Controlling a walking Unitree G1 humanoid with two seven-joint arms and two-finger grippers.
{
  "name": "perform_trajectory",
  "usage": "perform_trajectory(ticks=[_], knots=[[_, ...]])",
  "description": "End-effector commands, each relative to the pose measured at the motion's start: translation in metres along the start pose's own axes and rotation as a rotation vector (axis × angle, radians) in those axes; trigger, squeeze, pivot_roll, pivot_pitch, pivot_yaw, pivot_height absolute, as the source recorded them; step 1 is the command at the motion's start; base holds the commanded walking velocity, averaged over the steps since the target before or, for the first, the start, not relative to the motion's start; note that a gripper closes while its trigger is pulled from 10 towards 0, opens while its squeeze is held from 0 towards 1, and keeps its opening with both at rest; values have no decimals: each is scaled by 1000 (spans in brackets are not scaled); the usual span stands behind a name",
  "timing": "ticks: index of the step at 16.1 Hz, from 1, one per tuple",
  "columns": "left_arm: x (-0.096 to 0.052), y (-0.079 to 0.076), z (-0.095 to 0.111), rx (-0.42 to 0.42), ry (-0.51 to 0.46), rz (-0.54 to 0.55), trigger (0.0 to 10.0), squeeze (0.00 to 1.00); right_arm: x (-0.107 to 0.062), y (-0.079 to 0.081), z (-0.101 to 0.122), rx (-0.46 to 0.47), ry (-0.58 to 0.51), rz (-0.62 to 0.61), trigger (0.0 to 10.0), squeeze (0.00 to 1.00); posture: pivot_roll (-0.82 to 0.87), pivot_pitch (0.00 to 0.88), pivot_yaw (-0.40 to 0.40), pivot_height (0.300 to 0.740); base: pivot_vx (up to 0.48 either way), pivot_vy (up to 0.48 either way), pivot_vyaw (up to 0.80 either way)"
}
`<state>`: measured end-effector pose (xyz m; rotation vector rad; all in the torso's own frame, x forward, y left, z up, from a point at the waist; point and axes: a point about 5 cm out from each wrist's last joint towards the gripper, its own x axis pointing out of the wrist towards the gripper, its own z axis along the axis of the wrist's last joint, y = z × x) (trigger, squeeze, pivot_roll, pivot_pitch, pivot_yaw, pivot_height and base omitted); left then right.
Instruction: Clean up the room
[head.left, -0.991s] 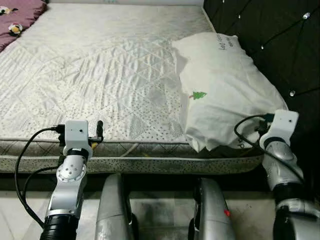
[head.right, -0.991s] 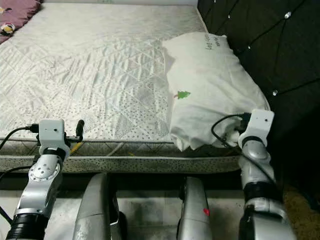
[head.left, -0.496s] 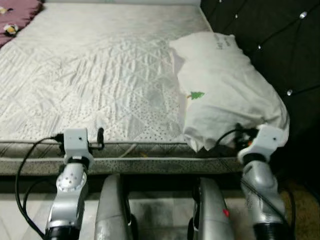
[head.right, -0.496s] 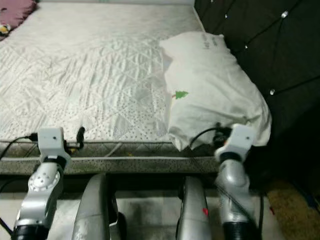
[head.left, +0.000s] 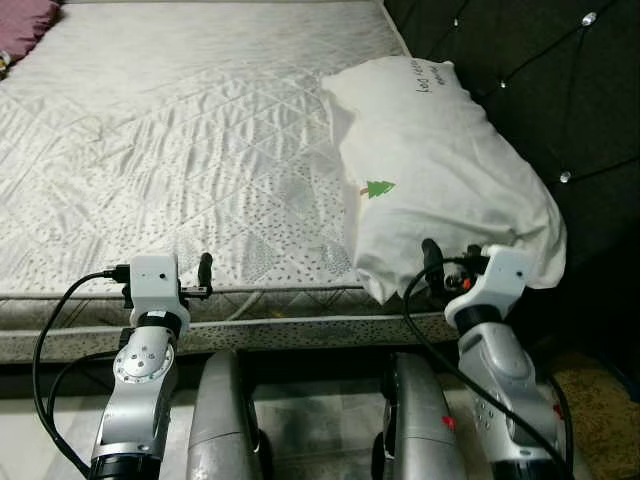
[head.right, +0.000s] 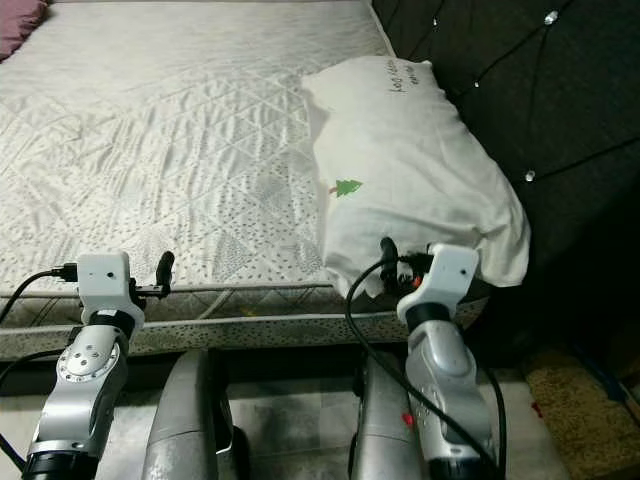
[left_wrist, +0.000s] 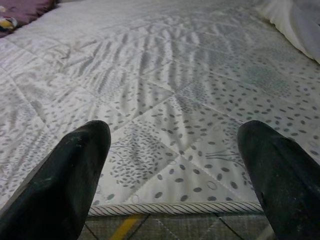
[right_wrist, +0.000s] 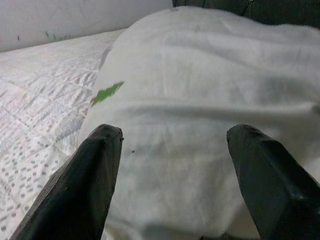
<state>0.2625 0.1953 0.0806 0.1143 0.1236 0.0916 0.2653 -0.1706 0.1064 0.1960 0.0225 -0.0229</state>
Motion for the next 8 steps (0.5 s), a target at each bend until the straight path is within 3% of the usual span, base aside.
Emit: perform_trajectory(ticks=[1, 8], knots=[[-3, 0, 1, 1, 0, -3, 10000, 0, 0, 1, 7, 10, -11, 11, 10000, 0, 17, 58, 21, 590, 0, 0, 0], [-2, -5, 2, -19, 5, -41, 10000, 0, 7, -1, 13, 16, -19, -1, 10000, 0, 13, 47, 21, 681, 0, 0, 0]])
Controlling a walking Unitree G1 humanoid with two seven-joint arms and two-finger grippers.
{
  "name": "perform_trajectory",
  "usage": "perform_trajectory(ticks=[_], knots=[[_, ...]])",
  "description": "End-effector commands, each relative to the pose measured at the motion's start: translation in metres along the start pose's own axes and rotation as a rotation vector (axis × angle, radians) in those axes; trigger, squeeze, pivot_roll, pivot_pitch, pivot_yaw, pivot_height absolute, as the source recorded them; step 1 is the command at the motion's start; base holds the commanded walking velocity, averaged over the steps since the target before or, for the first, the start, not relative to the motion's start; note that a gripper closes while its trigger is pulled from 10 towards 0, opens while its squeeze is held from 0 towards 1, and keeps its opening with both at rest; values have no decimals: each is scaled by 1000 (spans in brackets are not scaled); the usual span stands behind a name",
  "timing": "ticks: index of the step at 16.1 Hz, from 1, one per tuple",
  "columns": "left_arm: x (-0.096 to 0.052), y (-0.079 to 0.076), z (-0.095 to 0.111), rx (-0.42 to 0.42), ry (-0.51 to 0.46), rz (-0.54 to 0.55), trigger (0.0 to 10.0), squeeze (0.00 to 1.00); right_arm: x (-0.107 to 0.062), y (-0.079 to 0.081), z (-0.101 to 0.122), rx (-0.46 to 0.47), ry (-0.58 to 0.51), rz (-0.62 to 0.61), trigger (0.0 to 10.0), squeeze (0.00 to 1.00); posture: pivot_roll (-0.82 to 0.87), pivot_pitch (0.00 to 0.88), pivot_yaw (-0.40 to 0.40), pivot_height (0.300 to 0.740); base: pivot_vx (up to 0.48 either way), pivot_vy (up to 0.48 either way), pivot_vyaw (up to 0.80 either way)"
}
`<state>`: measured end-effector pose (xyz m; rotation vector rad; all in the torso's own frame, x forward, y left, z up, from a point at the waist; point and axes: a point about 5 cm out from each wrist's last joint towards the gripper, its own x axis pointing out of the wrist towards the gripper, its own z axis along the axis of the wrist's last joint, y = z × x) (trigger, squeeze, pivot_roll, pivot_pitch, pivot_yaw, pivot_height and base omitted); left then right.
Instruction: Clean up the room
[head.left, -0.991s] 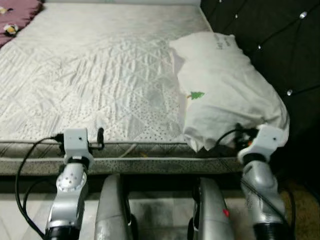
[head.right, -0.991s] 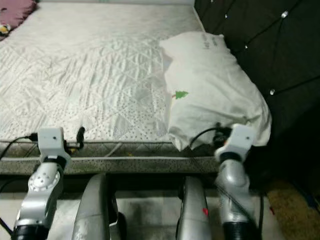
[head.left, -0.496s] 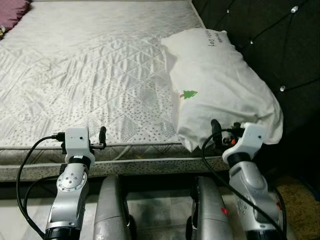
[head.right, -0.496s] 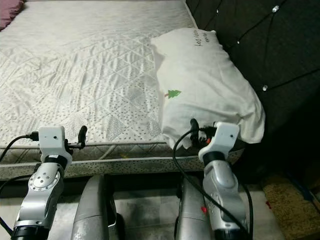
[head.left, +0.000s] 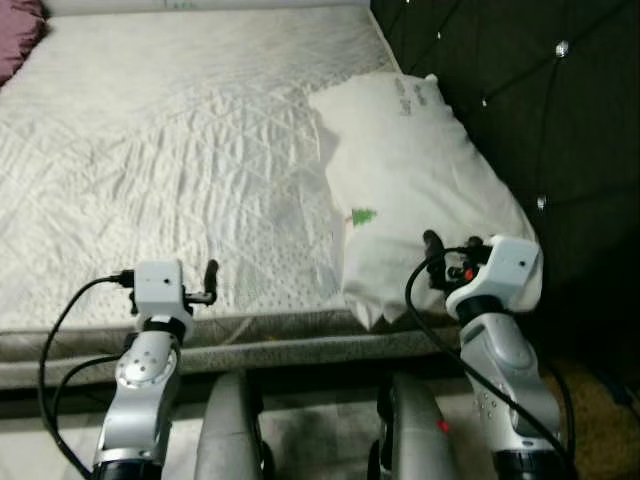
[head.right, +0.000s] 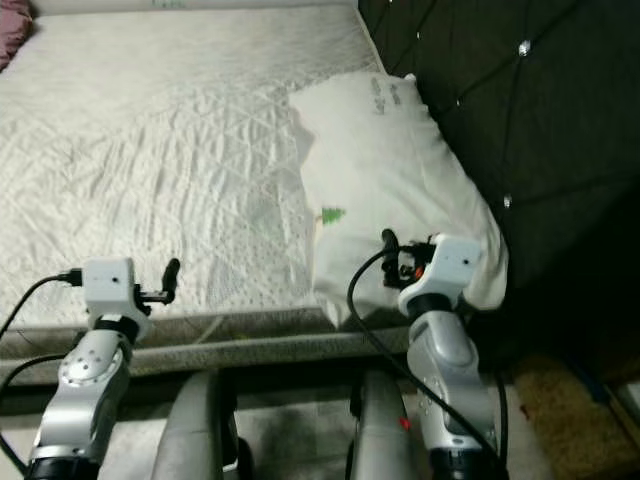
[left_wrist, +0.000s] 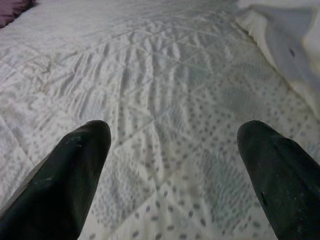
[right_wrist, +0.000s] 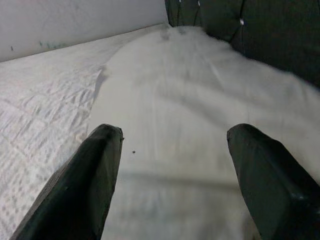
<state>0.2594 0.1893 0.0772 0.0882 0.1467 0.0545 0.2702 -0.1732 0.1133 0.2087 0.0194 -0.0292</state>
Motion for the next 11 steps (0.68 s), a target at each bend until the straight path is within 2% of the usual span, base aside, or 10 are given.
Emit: perform_trajectory(ticks=[1, 5, 8, 9, 10, 11], knots=[[2, 1, 6, 5, -19, -1, 10000, 0, 3, -1, 6, 4, -17, -1, 10000, 0, 12, 46, 21, 695, 0, 0, 0], [6, 0, 8, 5, -27, -2, 10000, 0, 5, -3, 8, 1, -20, -22, 10000, 0, 11, 37, 16, 740, 0, 0, 0], [6, 0, 8, 6, -29, -1, 10000, 0, 6, -4, 7, 5, -14, -38, 10000, 0, 14, 37, 17, 740, 0, 0, 0], [6, 1, 9, 7, -30, -1, 10000, 0, 6, -2, 7, 35, -15, -18, 10000, 1000, 15, 39, 20, 740, 0, 0, 0], [7, 1, 9, 6, -32, -1, 10000, 0, 5, 0, 7, 7, -20, -15, 10000, 1000, 13, 39, 21, 740, 0, 0, 0], [7, 1, 10, 8, -39, -6, 10000, 0, 4, -4, 4, -7, -11, -65, 10000, 1000, 12, 39, 22, 740, 0, 0, 0]])
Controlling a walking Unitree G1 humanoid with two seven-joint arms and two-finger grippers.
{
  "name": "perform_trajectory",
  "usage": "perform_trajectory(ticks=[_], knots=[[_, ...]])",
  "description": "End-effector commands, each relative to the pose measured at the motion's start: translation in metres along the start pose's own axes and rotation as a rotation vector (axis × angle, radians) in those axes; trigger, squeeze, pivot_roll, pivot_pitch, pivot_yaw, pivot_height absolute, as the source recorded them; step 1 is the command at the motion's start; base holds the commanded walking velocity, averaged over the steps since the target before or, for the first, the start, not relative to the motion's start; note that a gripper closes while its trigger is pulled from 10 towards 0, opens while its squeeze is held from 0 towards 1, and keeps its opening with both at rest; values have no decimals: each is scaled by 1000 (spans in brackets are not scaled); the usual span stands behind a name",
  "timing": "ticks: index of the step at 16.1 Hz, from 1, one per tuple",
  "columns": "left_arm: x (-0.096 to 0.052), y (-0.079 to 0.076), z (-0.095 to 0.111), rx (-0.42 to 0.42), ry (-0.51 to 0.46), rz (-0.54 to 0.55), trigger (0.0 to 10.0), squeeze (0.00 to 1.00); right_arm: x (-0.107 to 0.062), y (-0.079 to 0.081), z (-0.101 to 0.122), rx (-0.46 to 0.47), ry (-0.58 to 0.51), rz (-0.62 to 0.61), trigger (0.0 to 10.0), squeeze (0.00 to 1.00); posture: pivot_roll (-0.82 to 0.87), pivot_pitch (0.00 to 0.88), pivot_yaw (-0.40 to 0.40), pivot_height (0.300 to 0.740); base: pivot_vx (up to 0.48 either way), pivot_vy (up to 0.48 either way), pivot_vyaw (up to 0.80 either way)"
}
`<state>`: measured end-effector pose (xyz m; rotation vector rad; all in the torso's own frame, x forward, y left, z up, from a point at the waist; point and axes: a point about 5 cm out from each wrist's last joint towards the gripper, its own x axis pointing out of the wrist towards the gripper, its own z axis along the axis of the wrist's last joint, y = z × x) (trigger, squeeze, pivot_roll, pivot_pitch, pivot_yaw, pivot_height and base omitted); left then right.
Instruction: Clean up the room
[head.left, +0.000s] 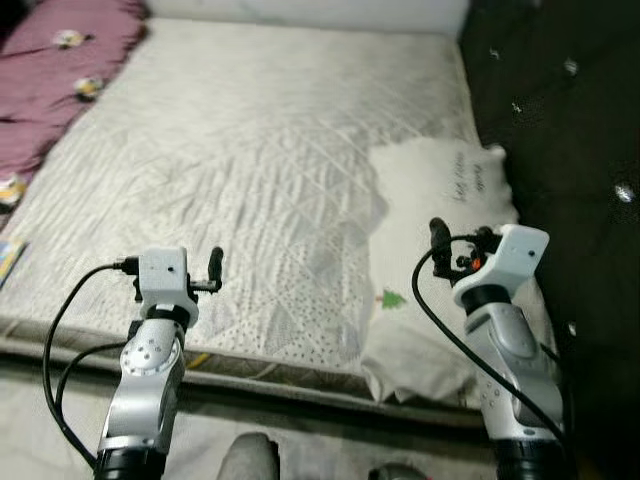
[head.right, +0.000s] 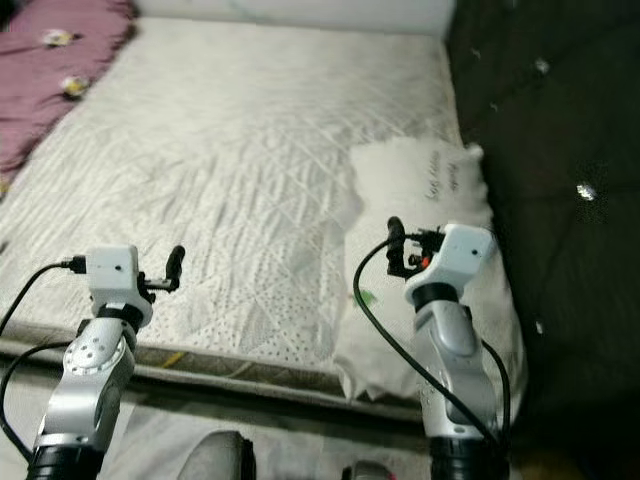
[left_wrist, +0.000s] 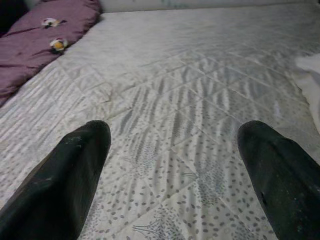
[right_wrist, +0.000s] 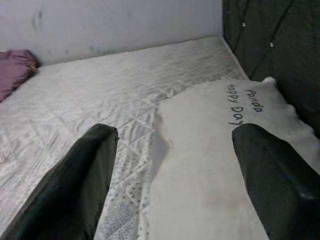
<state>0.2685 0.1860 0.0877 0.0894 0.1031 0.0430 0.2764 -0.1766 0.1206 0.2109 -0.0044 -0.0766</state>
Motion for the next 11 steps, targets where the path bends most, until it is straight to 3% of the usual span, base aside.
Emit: perform_trajectory(ticks=[1, 2, 5, 11], knots=[[0, 3, -1, 8, 5, 2, 10000, 0, -3, -4, -6, -6, 29, -36, 10000, 404, 12, 39, 22, 740, 0, 0, 0], [0, 2, -2, -9, 13, 2, 10000, 0, -3, -5, -8, -9, 39, -43, 10000, 0, 11, 40, 23, 740, 0, 0, -725], [1, 0, -4, -29, 27, -6, 10000, 0, -1, -8, -7, -7, 34, -50, 10000, 0, 4, 44, 23, 740, 0, 119, -688], [1, 0, -3, -28, 23, -9, 10000, 0, -1, -8, -9, -14, 42, -51, 10000, 0, 4, 50, 18, 740, 0, 459, 0]])
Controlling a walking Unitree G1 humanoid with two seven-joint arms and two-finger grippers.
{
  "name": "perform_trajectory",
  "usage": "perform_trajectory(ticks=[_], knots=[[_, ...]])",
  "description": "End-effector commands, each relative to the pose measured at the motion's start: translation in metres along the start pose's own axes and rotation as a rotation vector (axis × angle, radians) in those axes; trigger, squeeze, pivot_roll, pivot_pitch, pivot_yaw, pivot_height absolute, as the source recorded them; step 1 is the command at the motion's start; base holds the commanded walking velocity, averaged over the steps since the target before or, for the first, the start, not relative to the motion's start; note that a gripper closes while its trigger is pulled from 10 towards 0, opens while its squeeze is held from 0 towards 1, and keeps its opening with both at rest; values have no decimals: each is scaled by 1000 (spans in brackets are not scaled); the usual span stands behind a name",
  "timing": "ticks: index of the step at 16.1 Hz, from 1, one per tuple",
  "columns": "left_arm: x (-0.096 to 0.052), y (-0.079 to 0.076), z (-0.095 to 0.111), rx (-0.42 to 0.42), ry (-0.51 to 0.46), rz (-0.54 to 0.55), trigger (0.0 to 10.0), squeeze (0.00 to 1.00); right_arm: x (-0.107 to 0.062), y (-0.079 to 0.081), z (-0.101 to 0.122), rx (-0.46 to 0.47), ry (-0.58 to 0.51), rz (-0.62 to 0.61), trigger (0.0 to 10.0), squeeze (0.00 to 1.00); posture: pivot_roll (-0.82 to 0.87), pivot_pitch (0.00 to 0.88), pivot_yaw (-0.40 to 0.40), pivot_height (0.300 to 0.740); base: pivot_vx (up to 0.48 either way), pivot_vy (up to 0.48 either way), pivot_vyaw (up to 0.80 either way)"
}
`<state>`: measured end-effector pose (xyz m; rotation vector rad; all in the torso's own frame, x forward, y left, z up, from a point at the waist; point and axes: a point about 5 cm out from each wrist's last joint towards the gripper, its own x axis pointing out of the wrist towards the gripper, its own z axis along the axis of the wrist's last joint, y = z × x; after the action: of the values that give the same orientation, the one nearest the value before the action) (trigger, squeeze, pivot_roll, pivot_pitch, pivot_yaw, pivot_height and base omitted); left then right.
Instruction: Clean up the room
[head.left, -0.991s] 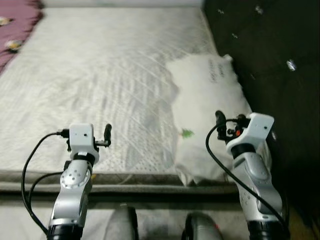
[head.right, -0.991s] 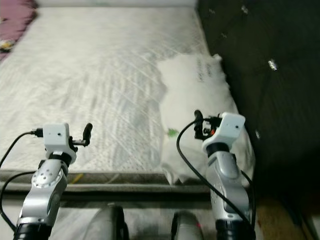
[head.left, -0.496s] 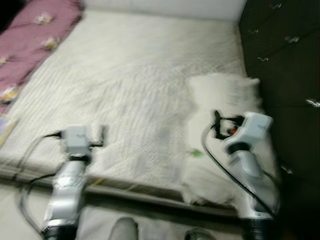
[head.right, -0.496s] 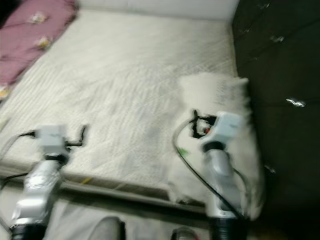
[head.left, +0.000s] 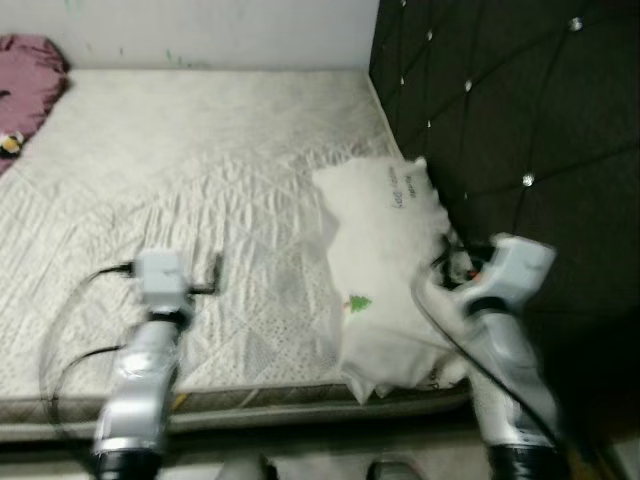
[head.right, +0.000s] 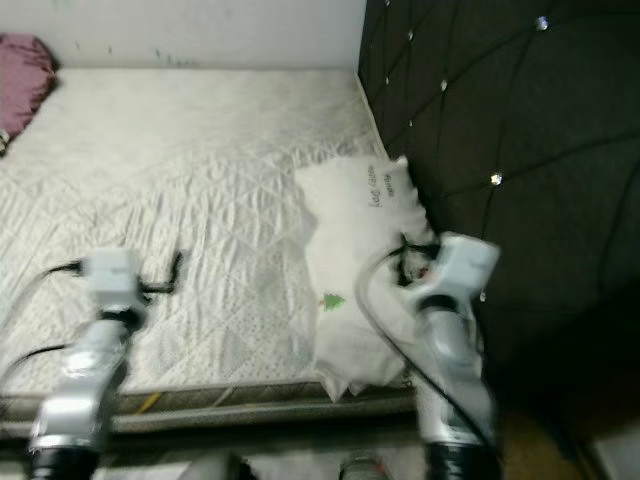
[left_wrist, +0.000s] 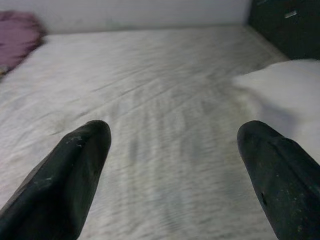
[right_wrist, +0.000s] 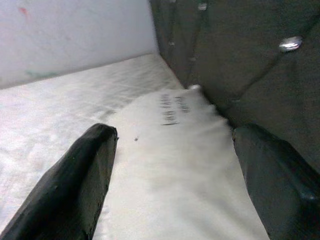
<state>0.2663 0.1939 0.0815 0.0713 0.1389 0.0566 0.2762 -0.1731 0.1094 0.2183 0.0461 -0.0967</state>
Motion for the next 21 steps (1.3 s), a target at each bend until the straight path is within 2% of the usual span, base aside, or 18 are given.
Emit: perform_trajectory(ticks=[1, 6, 8, 16, 19, 21], knots=[[2, -8, 4, -9, -13, -21, 10000, 0, 0, -9, 2, -20, -4, -26, 10000, 0, 4, 50, 17, 740, 0, 480, 0], [3, -9, 3, -16, -10, -26, 10000, 0, 0, -10, 0, -30, 10, -28, 10000, 0, -1, 47, 16, 740, 0, 480, 0], [3, -7, 2, -27, -7, -19, 10000, 0, 0, -10, -1, -33, 15, -26, 10000, 0, -1, 48, 16, 740, 0, 480, -491], [4, -8, 4, -4, -33, -19, 10000, 0, 2, -9, -1, -44, 17, -12, 10000, 0, 1, 42, 9, 740, 0, 480, -58], [4, -8, 4, 0, -36, -14, 10000, 0, 2, -5, -1, -85, 10, 18, 10000, 0, 1, 43, 9, 740, 0, 124, 0], [5, -9, 4, -12, -36, -15, 10000, 0, 2, -4, -1, -95, 8, 30, 10000, 0, 3, 40, 3, 740, 0, 202, 609]])
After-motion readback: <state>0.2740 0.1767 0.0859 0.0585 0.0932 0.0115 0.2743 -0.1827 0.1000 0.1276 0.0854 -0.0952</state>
